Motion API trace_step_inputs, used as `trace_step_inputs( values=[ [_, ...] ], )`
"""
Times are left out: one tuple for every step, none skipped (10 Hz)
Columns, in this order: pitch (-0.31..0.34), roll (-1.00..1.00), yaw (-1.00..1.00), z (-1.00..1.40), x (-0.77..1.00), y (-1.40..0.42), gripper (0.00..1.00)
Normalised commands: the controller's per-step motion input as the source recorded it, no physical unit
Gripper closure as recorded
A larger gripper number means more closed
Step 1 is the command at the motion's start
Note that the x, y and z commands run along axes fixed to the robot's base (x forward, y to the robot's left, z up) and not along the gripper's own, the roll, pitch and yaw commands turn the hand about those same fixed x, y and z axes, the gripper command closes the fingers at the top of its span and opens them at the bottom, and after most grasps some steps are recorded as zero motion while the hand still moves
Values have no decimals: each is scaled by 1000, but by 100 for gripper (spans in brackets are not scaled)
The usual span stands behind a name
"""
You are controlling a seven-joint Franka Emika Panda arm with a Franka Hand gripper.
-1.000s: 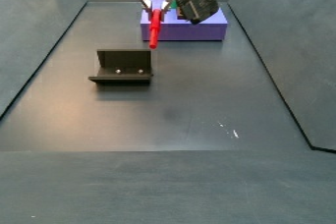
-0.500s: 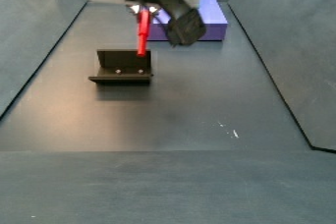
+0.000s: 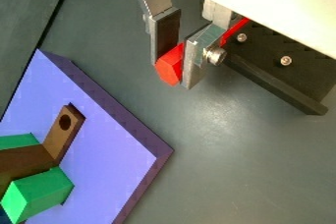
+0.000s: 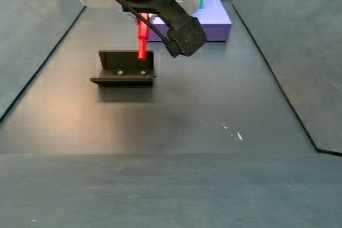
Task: Pick up the red object. Move up. Place the red object on the fixture. Regrasp the red object. Move to above the board. Insert the red object.
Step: Place the red object on the fixture.
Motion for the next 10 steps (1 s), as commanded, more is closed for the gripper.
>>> trace_step_inputs(
  values=[
    [-134, -77, 0, -109, 91, -23, 100],
    [-131, -83, 0, -120, 109, -31, 100],
    [-103, -51, 0, -120, 109, -26, 100],
    [-183, -83, 0, -209, 243, -3, 100],
    [-80, -57, 0, -103, 449, 71, 100],
    [-54, -377, 0, 0, 523, 520, 100],
    [0, -260, 0, 0, 429, 589, 100],
    [0, -37, 3, -31, 231, 443, 100],
    [-120, -17, 0, -277, 0, 203, 100],
    [-180, -131, 0, -291, 0, 69, 100]
  ],
)
